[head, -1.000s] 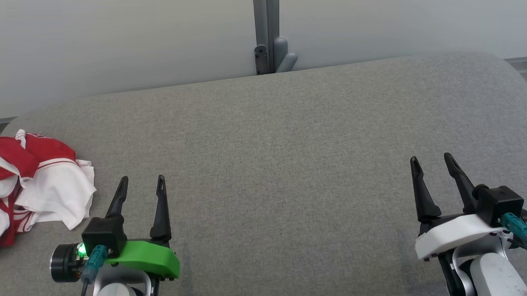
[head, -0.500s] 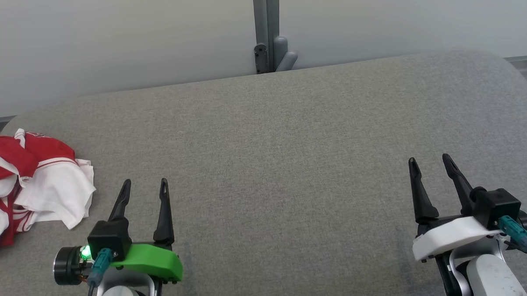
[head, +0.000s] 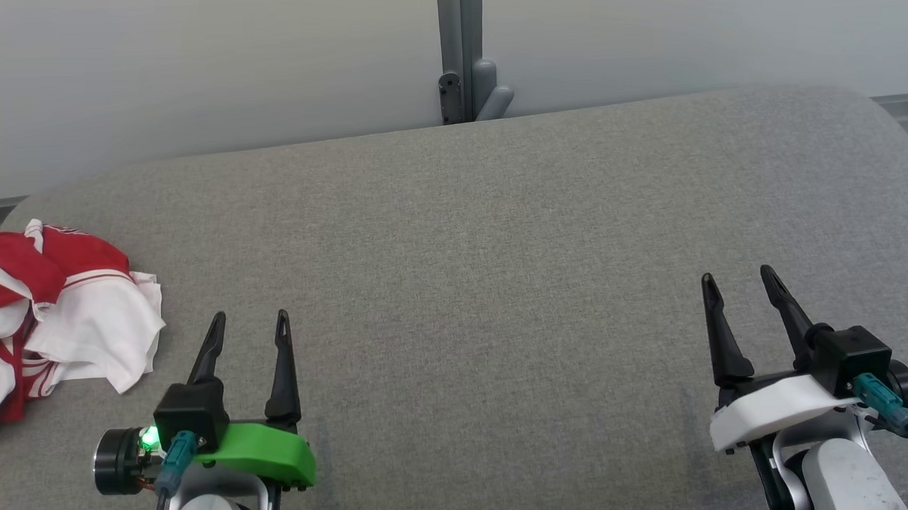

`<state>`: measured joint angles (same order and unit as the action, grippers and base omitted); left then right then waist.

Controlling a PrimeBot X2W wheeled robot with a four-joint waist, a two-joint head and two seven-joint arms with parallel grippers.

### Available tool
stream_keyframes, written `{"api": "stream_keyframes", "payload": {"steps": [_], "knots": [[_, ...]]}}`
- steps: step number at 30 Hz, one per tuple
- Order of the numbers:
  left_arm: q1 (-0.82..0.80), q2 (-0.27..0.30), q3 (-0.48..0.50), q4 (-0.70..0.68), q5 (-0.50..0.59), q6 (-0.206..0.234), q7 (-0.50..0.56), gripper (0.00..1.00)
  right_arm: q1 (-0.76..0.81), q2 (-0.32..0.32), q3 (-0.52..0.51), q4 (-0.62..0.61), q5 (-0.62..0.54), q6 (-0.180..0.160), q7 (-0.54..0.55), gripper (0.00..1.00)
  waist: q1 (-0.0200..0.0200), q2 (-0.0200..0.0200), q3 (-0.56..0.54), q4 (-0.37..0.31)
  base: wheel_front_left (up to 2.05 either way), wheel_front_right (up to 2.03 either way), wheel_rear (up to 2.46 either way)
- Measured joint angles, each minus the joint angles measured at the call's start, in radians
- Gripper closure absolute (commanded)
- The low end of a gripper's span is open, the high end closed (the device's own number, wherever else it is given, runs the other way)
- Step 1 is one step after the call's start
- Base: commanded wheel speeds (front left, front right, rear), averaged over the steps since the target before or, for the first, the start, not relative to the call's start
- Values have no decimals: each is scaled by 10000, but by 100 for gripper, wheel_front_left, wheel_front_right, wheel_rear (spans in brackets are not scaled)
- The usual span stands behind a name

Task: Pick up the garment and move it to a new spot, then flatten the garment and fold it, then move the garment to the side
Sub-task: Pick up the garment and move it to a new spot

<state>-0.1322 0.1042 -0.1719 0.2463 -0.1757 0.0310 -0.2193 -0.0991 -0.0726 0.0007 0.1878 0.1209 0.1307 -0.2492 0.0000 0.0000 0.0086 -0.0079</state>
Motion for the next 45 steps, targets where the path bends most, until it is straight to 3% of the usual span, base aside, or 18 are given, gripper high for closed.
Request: {"api": "stream_keyframes", "payload": {"steps": [11,18,38,45], "knots": [[-12,6,-21,48,-96,90,-29,0,0,13,-56,29,92,0,10,0,0,0,4,89,0,0,0],[-131,38,136,23,-268,234,-84,0,6,2,-79,-58,81,0,15,0,0,0,31,608,0,0,0],[-38,351,752,-174,-840,537,-134,0,-58,44,431,-347,-146,2,100,0,0,0,-50,3689,0,0,0],[145,395,759,-249,-894,633,-33,0,-53,123,474,-359,-130,2,102,0,0,0,-139,4472,0,0,0]]}}
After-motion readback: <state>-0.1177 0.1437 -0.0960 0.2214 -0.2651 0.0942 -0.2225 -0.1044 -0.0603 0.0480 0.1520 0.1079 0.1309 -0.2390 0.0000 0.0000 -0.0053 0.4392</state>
